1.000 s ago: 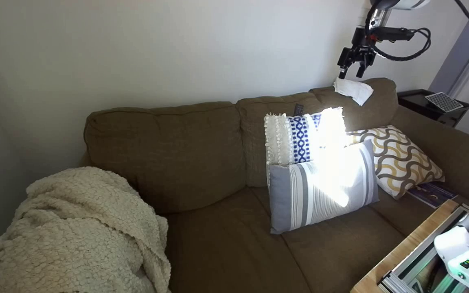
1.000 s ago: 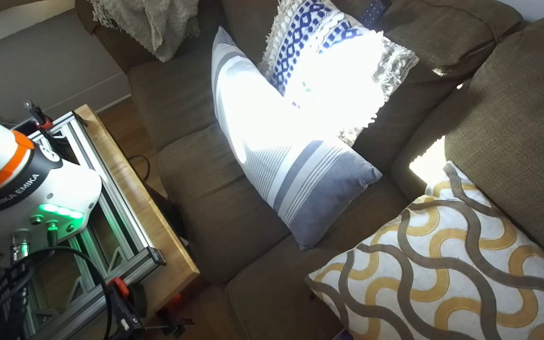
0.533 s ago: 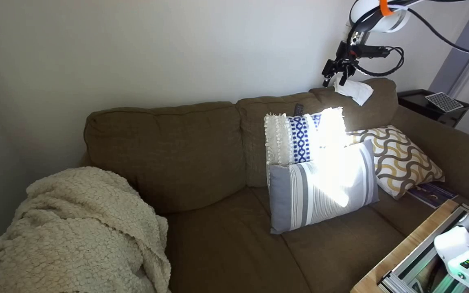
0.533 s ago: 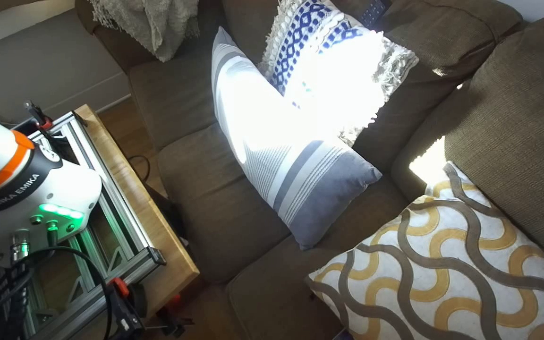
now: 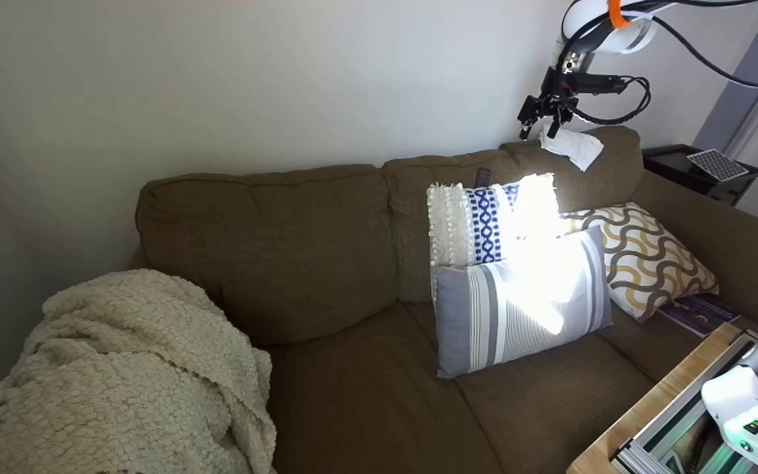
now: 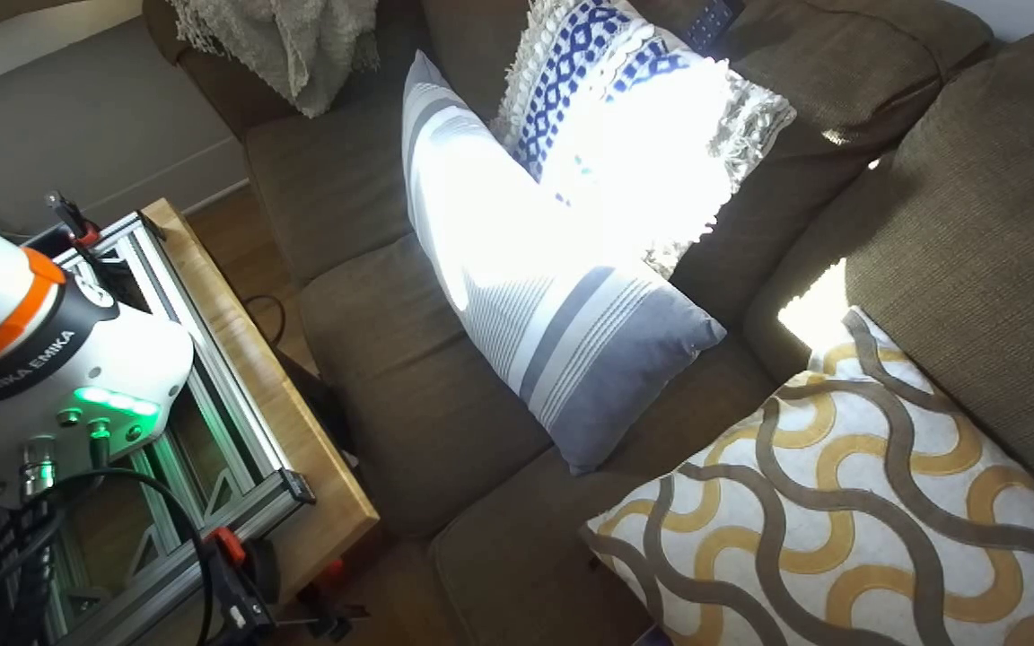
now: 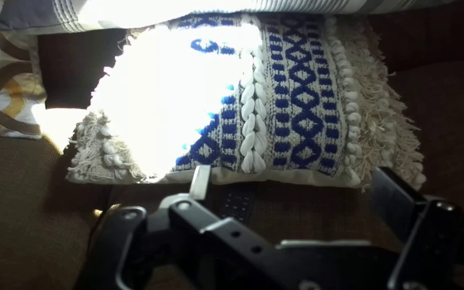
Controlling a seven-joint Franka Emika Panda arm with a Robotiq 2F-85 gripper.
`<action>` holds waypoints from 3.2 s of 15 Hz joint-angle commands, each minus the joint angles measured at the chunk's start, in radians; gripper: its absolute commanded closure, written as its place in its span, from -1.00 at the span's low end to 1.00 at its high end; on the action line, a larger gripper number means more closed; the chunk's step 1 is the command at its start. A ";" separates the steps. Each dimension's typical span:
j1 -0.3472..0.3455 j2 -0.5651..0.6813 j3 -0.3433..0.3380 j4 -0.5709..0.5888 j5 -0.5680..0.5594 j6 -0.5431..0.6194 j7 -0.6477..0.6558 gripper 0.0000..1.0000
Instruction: Pick up the remote on top of the blue and white pillow and put it on top of the sofa back support top
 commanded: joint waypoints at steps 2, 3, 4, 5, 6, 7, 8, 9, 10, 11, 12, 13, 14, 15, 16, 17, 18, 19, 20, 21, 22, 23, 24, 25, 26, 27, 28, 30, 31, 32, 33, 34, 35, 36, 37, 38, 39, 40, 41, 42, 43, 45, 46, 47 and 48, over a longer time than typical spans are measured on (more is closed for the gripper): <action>-0.026 0.186 -0.025 0.135 0.018 0.041 0.159 -1.00; -0.033 0.224 -0.026 0.165 0.041 0.058 0.165 -1.00; -0.039 0.265 -0.028 0.194 0.051 0.082 0.174 -1.00; -0.043 0.303 -0.027 0.225 0.060 0.098 0.181 -1.00; -0.049 0.341 -0.024 0.255 0.072 0.117 0.180 -1.00; -0.054 0.378 -0.021 0.284 0.084 0.132 0.185 -1.00; -0.058 0.412 -0.018 0.311 0.095 0.151 0.187 -1.00; -0.061 0.446 -0.014 0.338 0.105 0.174 0.184 -1.00; -0.064 0.484 -0.014 0.371 0.119 0.195 0.199 -1.00; -0.066 0.511 -0.012 0.394 0.125 0.200 0.197 -1.00; -0.069 0.543 -0.011 0.421 0.128 0.218 0.197 -1.00; -0.074 0.568 -0.006 0.443 0.138 0.229 0.189 -1.00; -0.082 0.596 0.004 0.470 0.150 0.232 0.175 -1.00; -0.086 0.622 0.008 0.494 0.160 0.225 0.181 -1.00; -0.091 0.648 0.015 0.522 0.166 0.224 0.172 -1.00; -0.094 0.664 0.021 0.537 0.172 0.227 0.169 -1.00; -0.100 0.687 0.030 0.561 0.177 0.228 0.156 -1.00; -0.106 0.707 0.040 0.581 0.181 0.229 0.140 -1.00; -0.105 0.727 0.043 0.603 0.173 0.232 0.128 -1.00; -0.106 0.745 0.047 0.622 0.169 0.235 0.117 -1.00; -0.098 0.760 0.043 0.637 0.157 0.235 0.118 -1.00; -0.094 0.772 0.044 0.650 0.152 0.235 0.111 -1.00; -0.089 0.788 0.043 0.666 0.142 0.236 0.101 -1.00; -0.084 0.800 0.042 0.676 0.135 0.234 0.096 -1.00; -0.080 0.813 0.039 0.689 0.127 0.230 0.091 -1.00; -0.077 0.825 0.037 0.700 0.119 0.225 0.080 -1.00; -0.074 0.834 0.033 0.709 0.111 0.221 0.074 -0.98; -0.072 0.848 0.030 0.723 0.098 0.215 0.061 -0.47; -0.072 0.853 0.029 0.727 0.091 0.218 0.056 -0.37; -0.074 0.856 0.029 0.733 0.086 0.218 0.051 -0.21; -0.075 0.858 0.028 0.738 0.081 0.221 0.048 -0.05; -0.076 0.860 0.028 0.743 0.077 0.223 0.044 0.13; -0.078 0.858 0.028 0.745 0.074 0.222 0.038 0.26; -0.077 0.851 0.027 0.741 0.074 0.224 0.040 0.43; -0.076 0.848 0.027 0.741 0.076 0.227 0.046 0.48; -0.074 0.841 0.025 0.741 0.077 0.216 0.059 0.48; -0.085 0.835 0.037 0.748 0.092 0.197 0.055 0.48; -0.093 0.832 0.044 0.757 0.104 0.185 0.058 0.48; -0.100 0.829 0.047 0.768 0.114 0.174 0.065 0.48; -0.109 0.827 0.051 0.784 0.128 0.152 0.074 0.48; -0.117 0.825 0.051 0.800 0.141 0.127 0.089 0.48; -0.142 0.826 0.052 0.857 0.175 0.054 0.130 0.48; -0.160 0.830 0.055 0.893 0.200 0.011 0.160 0.48; -0.172 0.830 0.055 0.920 0.219 -0.019 0.184 0.48; -0.192 0.835 0.061 0.955 0.244 -0.053 0.200 0.48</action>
